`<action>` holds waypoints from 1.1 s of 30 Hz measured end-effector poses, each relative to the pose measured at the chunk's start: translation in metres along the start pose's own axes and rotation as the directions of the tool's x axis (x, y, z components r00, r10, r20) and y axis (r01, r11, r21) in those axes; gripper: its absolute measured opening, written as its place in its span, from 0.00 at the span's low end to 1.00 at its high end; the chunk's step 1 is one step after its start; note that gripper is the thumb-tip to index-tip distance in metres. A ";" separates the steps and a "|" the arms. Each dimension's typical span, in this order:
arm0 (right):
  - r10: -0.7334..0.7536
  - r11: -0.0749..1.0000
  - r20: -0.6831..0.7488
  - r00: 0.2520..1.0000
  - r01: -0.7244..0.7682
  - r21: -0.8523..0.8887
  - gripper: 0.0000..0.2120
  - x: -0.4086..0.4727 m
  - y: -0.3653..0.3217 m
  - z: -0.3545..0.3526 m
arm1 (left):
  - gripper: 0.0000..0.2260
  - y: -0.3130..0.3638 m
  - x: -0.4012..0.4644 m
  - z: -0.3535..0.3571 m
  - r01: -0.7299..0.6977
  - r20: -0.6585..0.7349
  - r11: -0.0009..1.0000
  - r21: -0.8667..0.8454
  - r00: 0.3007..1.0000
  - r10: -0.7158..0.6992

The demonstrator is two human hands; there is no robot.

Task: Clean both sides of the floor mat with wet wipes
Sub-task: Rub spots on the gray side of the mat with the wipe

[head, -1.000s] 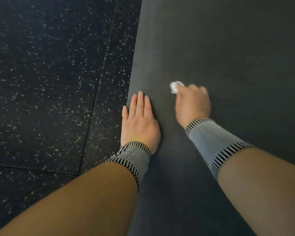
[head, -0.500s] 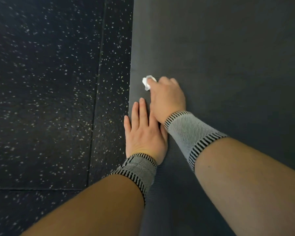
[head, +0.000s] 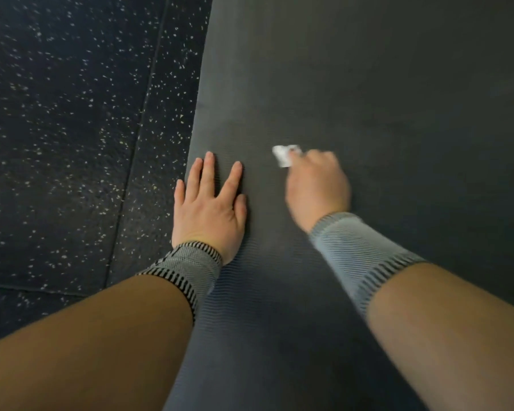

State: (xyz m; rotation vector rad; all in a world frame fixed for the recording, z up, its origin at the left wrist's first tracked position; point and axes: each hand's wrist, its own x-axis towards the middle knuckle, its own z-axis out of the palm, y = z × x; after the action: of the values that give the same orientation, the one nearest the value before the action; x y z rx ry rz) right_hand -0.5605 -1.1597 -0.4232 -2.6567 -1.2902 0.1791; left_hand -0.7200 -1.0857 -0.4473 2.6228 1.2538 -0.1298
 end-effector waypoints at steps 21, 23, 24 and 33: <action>-0.169 0.985 0.025 0.985 0.168 0.041 0.15 -0.053 0.096 -0.021 | 0.27 0.154 0.003 0.022 0.046 0.026 0.999 -0.024 0.999 -0.046; 0.110 0.994 0.000 0.994 -0.110 -0.022 0.15 -0.051 0.139 -0.030 | 0.26 0.153 0.002 0.022 0.035 0.010 0.999 -0.033 0.999 -0.035; 0.326 0.944 -0.033 0.945 -0.327 -0.034 0.16 -0.054 0.164 -0.034 | 0.26 0.154 0.002 0.023 0.028 0.000 0.999 -0.034 1.000 -0.028; -0.042 0.994 0.011 0.999 0.041 0.101 0.17 -0.014 0.087 -0.016 | 0.26 0.153 0.001 0.025 0.003 0.034 1.000 -0.020 0.999 -0.003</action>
State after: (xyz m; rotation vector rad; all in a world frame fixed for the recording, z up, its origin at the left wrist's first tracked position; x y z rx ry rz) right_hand -0.4995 -1.2248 -0.4259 -2.5464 -1.3035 0.2494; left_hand -0.5997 -1.1840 -0.4455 2.5906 1.2415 -0.1601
